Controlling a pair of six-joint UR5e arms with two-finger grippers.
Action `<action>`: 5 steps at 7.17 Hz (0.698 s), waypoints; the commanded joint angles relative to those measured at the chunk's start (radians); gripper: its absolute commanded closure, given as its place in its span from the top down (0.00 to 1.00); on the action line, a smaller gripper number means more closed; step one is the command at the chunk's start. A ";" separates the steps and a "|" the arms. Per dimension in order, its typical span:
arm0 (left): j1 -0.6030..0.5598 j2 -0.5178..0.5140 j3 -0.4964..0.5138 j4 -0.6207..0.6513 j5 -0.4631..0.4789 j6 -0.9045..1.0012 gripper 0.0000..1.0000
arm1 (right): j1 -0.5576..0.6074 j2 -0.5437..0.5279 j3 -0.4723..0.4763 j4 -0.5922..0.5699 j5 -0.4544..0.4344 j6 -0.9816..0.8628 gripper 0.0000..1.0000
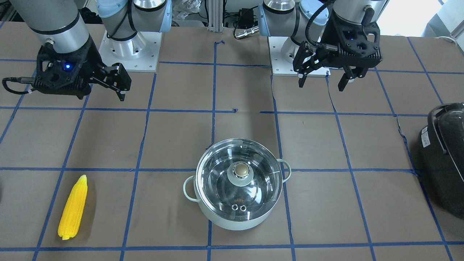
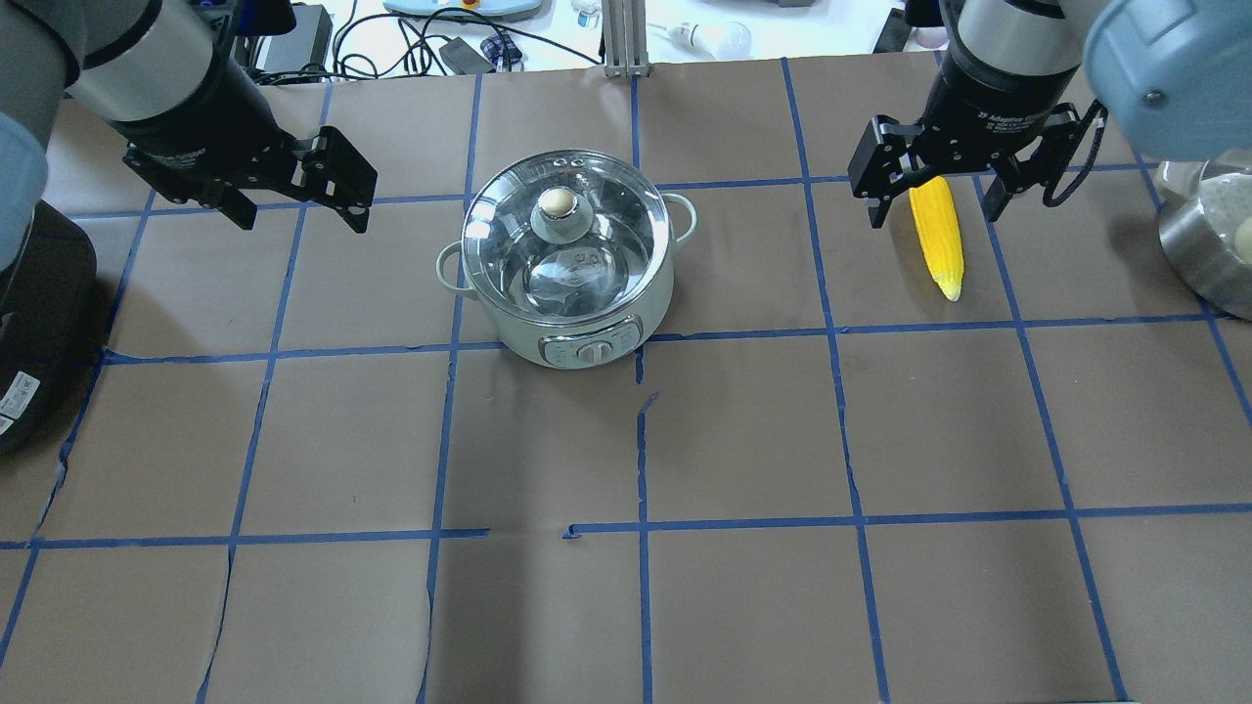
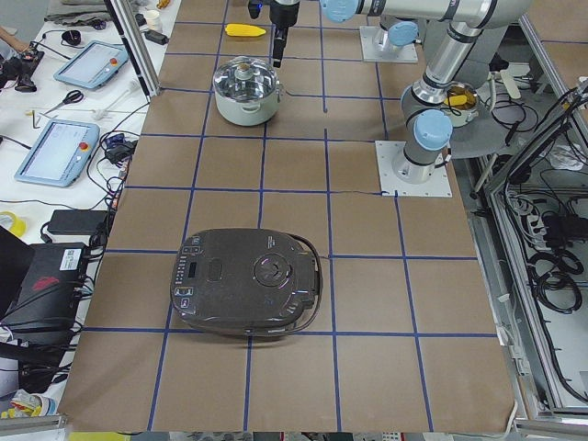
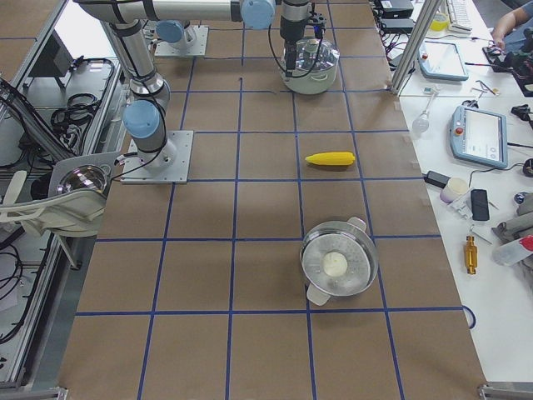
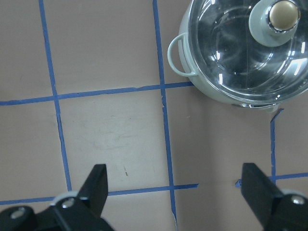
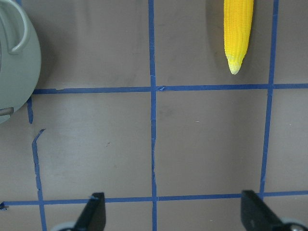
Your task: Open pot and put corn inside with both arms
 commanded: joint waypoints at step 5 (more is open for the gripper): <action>0.000 0.011 0.002 -0.001 0.001 -0.026 1.00 | 0.002 0.000 0.002 0.000 0.011 0.012 1.00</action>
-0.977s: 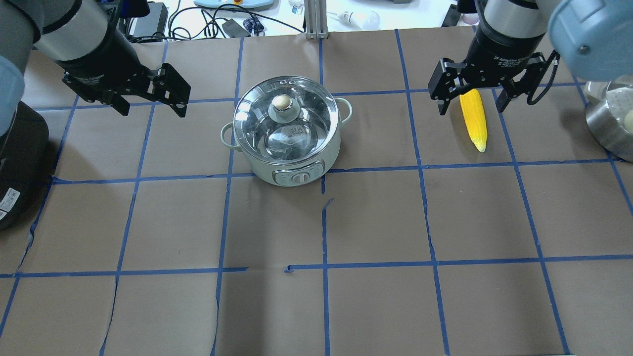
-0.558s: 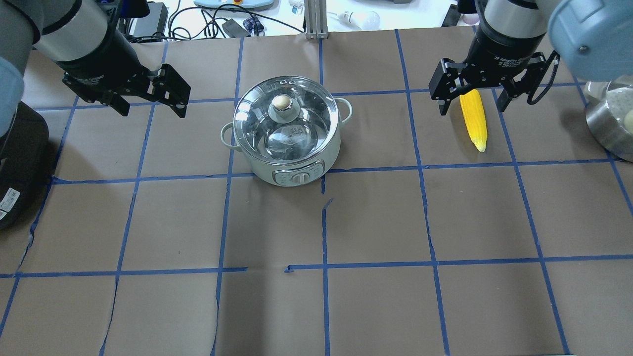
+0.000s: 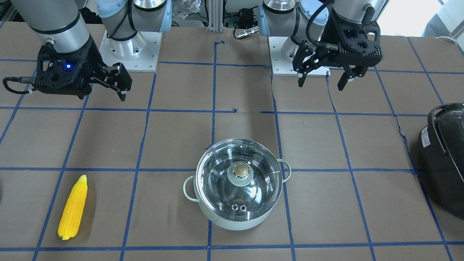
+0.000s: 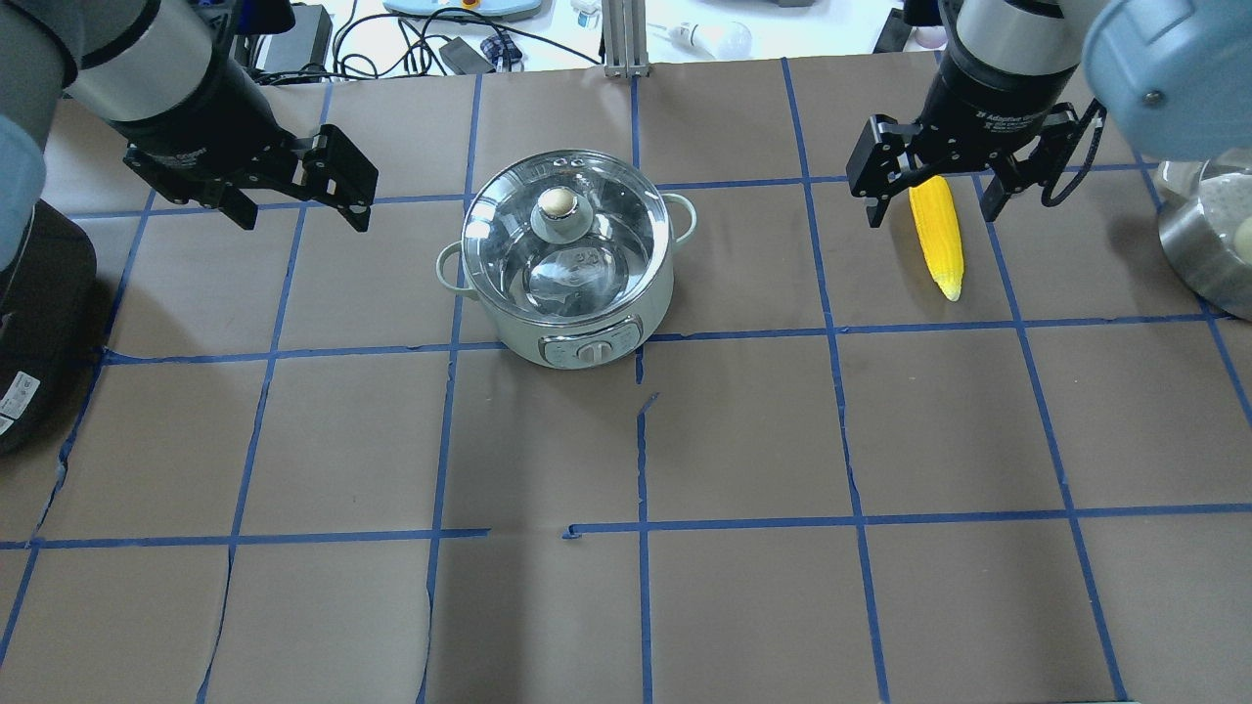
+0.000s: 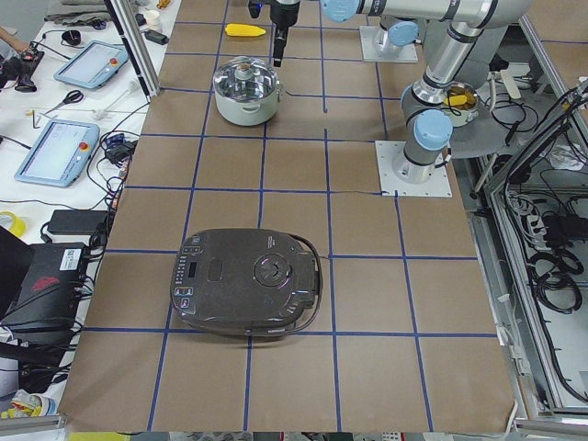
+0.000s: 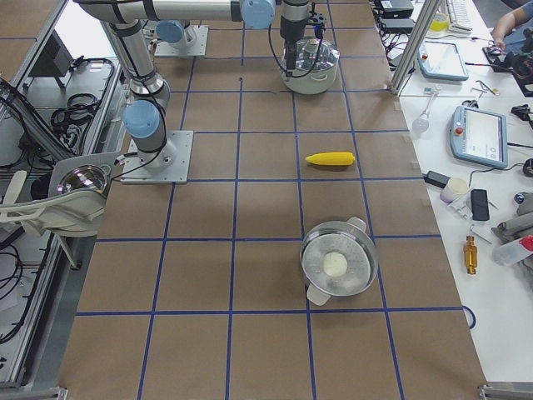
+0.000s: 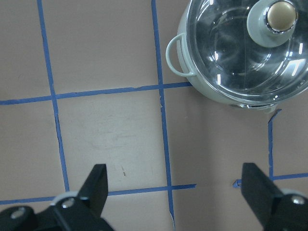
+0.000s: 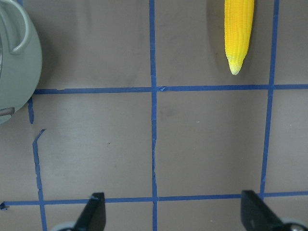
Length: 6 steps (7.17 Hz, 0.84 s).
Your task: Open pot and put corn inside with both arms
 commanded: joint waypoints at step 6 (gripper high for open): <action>0.000 0.007 0.001 0.000 0.002 0.003 1.00 | 0.000 0.000 0.005 -0.004 0.007 -0.002 1.00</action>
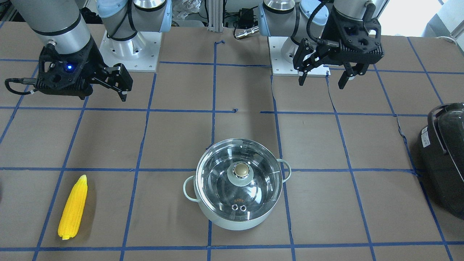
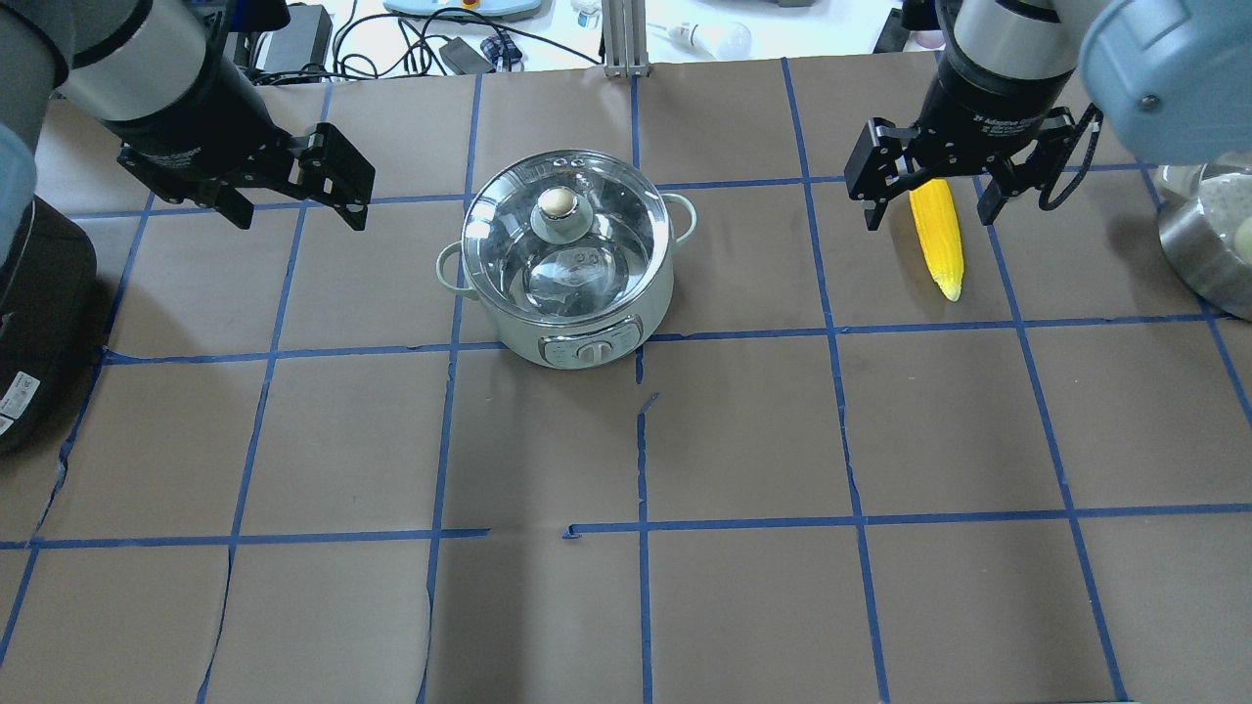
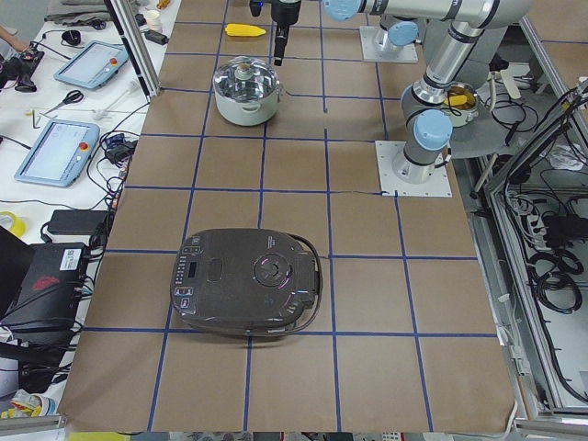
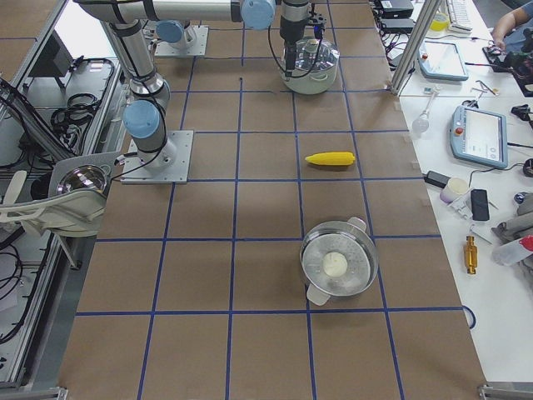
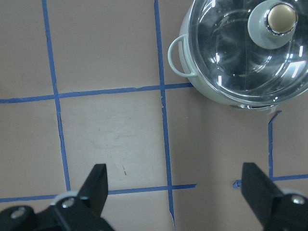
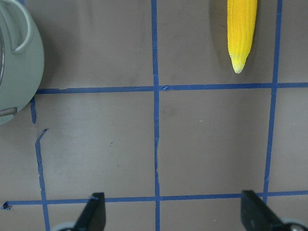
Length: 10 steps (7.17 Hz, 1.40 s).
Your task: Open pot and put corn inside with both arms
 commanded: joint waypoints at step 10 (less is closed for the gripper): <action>-0.271 -0.550 0.257 0.279 0.000 -0.362 0.99 | -0.046 0.005 0.000 -0.026 -0.015 0.010 1.00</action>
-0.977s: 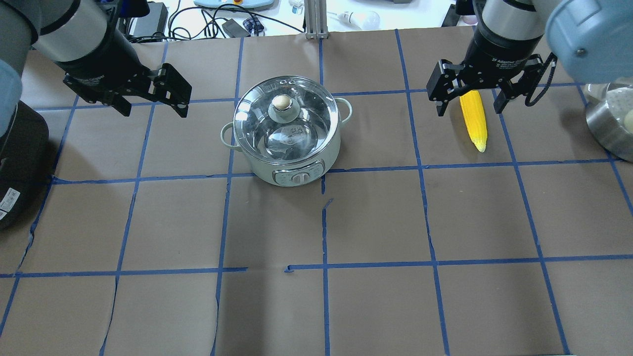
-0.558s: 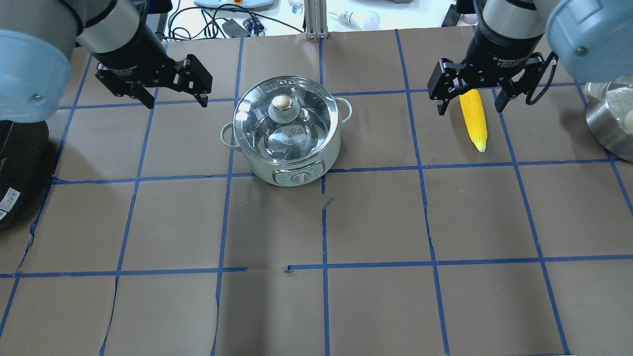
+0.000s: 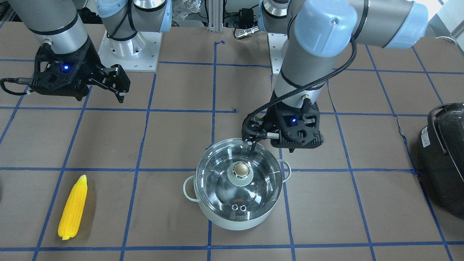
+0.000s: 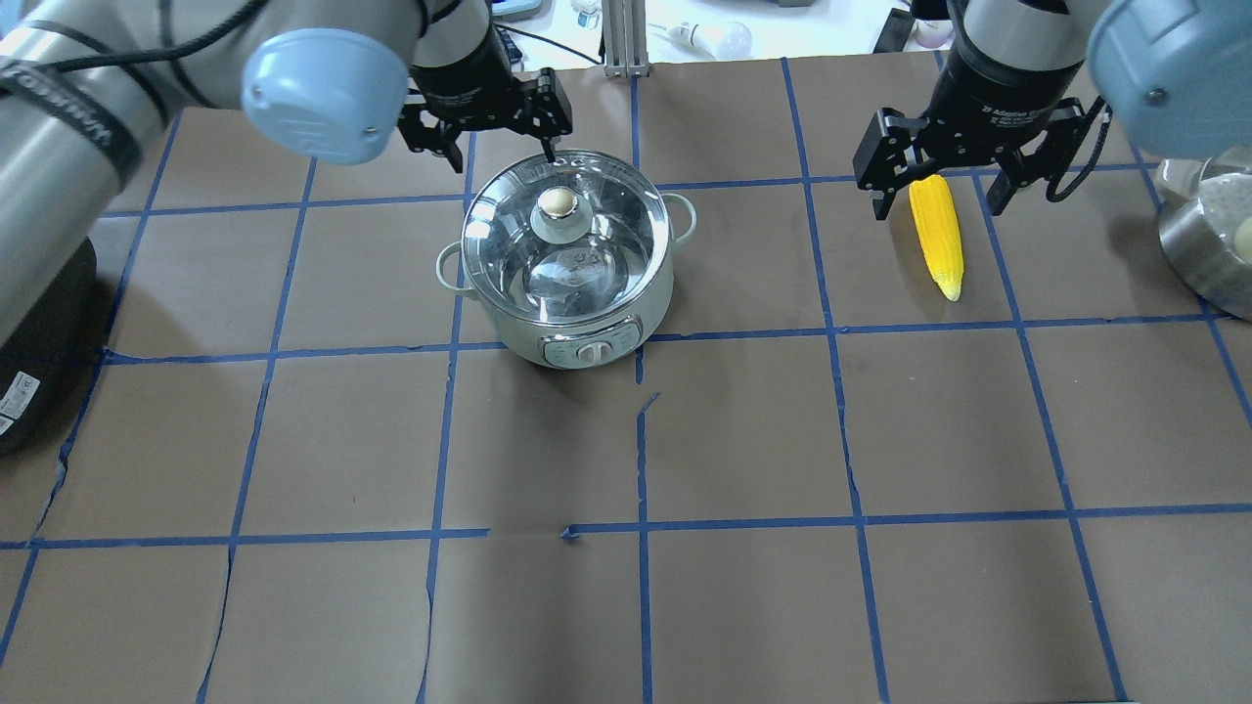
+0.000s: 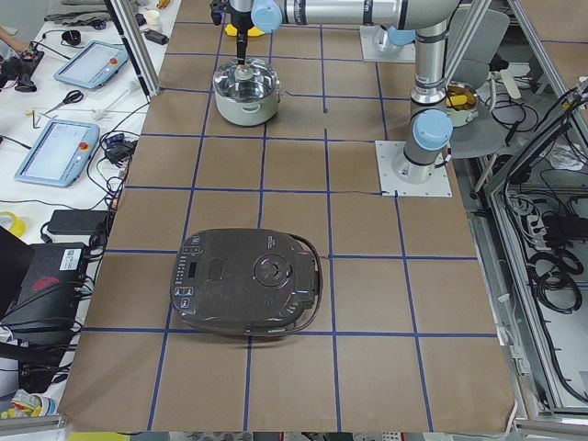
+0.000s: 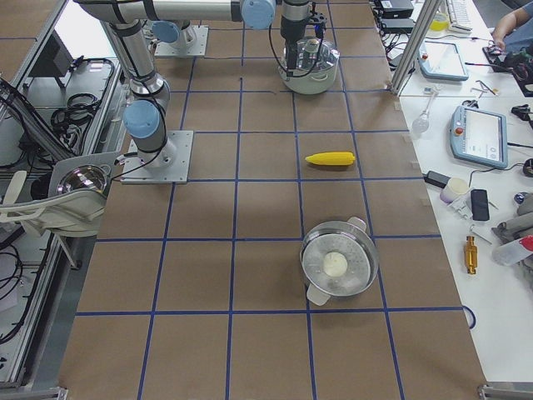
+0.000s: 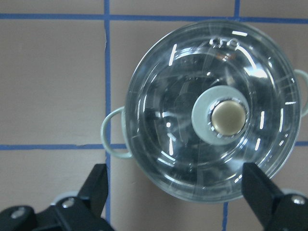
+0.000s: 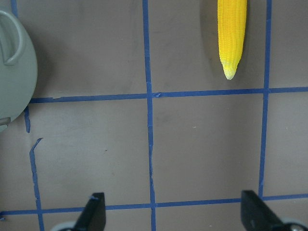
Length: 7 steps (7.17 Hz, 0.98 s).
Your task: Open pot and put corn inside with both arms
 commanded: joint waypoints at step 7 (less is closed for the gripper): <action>-0.038 -0.080 -0.070 0.120 0.015 -0.021 0.95 | -0.222 0.262 0.073 -0.388 0.030 -0.010 1.00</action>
